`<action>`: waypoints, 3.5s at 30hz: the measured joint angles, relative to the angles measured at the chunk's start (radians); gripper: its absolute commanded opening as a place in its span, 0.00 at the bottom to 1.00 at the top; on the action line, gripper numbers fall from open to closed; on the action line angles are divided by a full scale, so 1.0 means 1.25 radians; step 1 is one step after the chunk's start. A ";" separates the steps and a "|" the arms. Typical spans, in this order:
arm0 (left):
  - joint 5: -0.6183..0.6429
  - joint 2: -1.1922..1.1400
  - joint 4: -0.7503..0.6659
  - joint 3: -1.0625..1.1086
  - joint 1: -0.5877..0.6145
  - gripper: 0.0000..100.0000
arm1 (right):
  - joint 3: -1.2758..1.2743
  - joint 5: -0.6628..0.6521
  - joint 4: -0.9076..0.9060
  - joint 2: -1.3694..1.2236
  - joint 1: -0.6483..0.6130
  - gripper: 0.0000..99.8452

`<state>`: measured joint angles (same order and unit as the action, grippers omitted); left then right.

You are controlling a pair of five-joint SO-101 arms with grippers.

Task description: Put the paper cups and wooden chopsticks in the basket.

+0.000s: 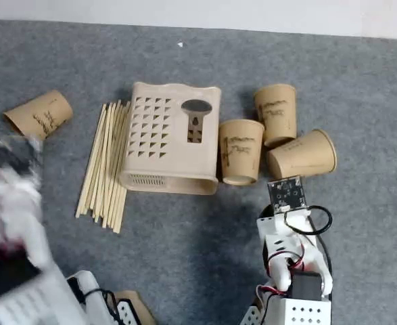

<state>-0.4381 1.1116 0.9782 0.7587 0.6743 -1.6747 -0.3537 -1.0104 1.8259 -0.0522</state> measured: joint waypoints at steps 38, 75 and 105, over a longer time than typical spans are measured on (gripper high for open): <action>0.258 -1.690 0.617 -1.656 0.072 0.22 | 0.000 -0.002 0.000 0.000 0.052 0.01; -0.279 -0.669 0.562 -0.360 0.189 0.22 | 0.000 -0.002 0.000 0.000 0.055 0.01; -0.376 -0.398 0.152 0.064 0.282 0.05 | 0.000 -0.002 0.000 0.000 0.055 0.01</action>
<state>-0.9076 0.6145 1.1684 0.8385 1.0273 -1.6747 -0.3567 -1.0104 1.8259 0.0169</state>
